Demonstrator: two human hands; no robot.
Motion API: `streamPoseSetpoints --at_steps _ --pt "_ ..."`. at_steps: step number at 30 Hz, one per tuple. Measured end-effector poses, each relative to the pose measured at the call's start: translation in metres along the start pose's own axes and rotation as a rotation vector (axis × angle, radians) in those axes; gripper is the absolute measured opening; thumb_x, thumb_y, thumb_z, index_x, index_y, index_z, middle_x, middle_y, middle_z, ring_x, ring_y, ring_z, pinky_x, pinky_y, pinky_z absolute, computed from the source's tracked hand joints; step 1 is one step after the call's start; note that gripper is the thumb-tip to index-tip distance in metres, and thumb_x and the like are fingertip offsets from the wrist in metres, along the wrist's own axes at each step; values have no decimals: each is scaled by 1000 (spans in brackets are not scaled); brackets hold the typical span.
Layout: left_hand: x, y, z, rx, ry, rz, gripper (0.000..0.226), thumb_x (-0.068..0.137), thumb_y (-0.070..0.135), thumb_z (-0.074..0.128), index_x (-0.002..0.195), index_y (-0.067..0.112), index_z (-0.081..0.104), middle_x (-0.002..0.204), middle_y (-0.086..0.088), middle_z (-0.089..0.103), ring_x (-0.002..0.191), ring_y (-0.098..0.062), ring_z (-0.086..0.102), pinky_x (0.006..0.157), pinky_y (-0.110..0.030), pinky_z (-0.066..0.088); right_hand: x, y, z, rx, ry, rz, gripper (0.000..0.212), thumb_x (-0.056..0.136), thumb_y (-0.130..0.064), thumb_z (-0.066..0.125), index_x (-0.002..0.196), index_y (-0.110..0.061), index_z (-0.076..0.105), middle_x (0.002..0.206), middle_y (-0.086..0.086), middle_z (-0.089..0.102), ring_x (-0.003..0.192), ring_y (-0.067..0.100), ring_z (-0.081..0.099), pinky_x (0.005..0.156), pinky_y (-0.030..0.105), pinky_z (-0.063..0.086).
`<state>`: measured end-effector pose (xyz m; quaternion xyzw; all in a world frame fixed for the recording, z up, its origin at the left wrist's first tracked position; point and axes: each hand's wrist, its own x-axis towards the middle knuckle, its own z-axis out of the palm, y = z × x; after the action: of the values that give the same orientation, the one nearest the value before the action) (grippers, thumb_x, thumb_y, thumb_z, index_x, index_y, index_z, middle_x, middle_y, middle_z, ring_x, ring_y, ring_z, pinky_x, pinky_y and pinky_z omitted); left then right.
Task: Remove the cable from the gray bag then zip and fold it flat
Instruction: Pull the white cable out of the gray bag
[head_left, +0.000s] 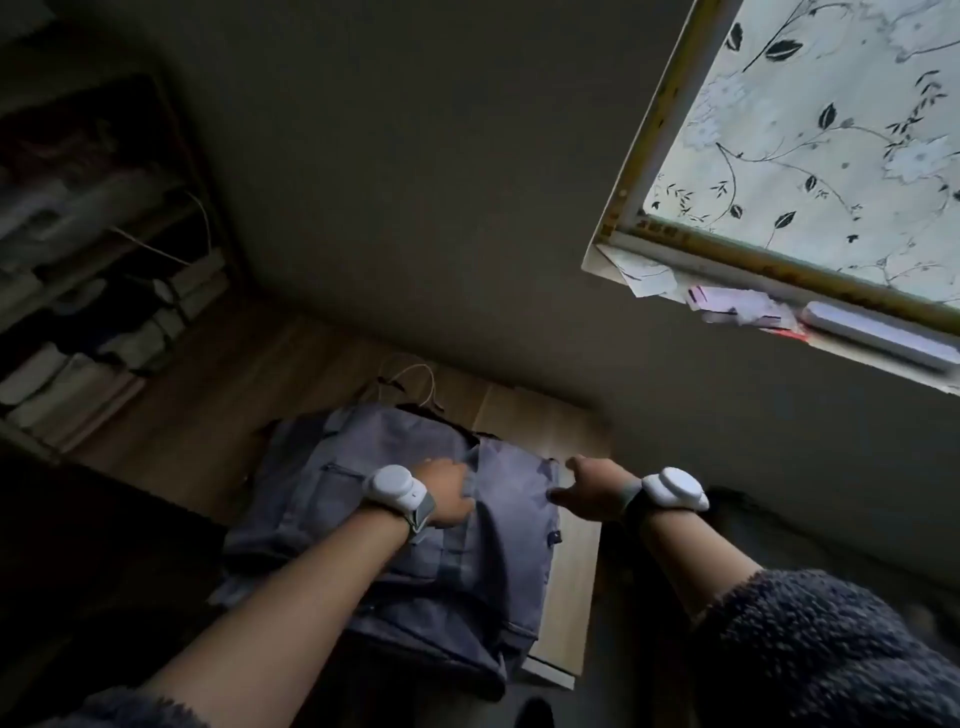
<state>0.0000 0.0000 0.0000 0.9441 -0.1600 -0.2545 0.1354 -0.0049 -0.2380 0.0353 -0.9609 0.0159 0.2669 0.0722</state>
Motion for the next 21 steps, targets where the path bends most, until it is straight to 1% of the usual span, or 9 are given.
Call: streamPoseSetpoints --at_steps 2,3,6,8,10,13,15,18,21 --pt "21 10 11 -68 4 22 32 82 36 48 102 14 58 111 -14 64 98 -37 61 82 -43 52 20 7 8 36 -54 16 65 84 -54 59 136 -16 48 134 8 57 118 26 56 92 31 46" --pt "26 16 17 -87 -13 10 30 81 35 47 100 14 57 108 -14 64 95 -37 62 80 -44 53 30 13 13 39 -83 28 65 85 -53 59 137 -16 47 135 8 56 119 27 55 94 32 46" --pt "38 22 42 -104 -26 -95 36 80 40 46 105 15 57 112 -12 63 101 -36 60 84 -43 51 60 29 13 44 -145 68 65 85 -55 58 134 -13 48 134 10 56 119 28 55 96 34 47" --pt "43 23 56 -88 -11 -183 42 82 43 46 113 15 54 121 -11 57 111 -35 55 91 -43 48 86 36 8 97 -130 61 67 85 -56 58 134 -11 48 134 12 56 118 28 55 96 35 47" --pt "57 33 75 -59 7 -264 49 85 46 46 122 14 48 130 -11 49 117 -35 48 95 -43 44 123 44 6 154 -172 25 75 84 -60 57 140 -12 42 139 10 53 122 28 53 98 36 45" --pt "66 49 85 -18 51 -351 54 85 51 47 124 15 44 132 -11 44 117 -34 46 97 -42 42 166 42 13 245 -205 -20 88 77 -69 58 145 -18 37 142 7 50 125 26 52 99 35 44" --pt "79 58 96 -24 76 -393 56 83 54 47 125 16 43 134 -10 42 116 -34 45 98 -41 42 198 38 23 266 -290 -77 99 69 -76 60 145 -19 36 142 5 50 124 26 52 97 35 45" --pt "74 57 102 -39 80 -395 58 83 56 45 127 18 41 139 -6 38 121 -32 43 103 -40 39 220 17 40 345 -428 -167 108 56 -84 63 142 -21 42 136 1 55 120 24 54 96 35 47" --pt "77 45 99 -104 117 -392 51 83 54 43 123 23 46 133 0 47 116 -27 50 99 -35 43 243 1 55 362 -511 -256 107 50 -87 64 133 -21 53 131 0 61 116 20 57 102 36 45"
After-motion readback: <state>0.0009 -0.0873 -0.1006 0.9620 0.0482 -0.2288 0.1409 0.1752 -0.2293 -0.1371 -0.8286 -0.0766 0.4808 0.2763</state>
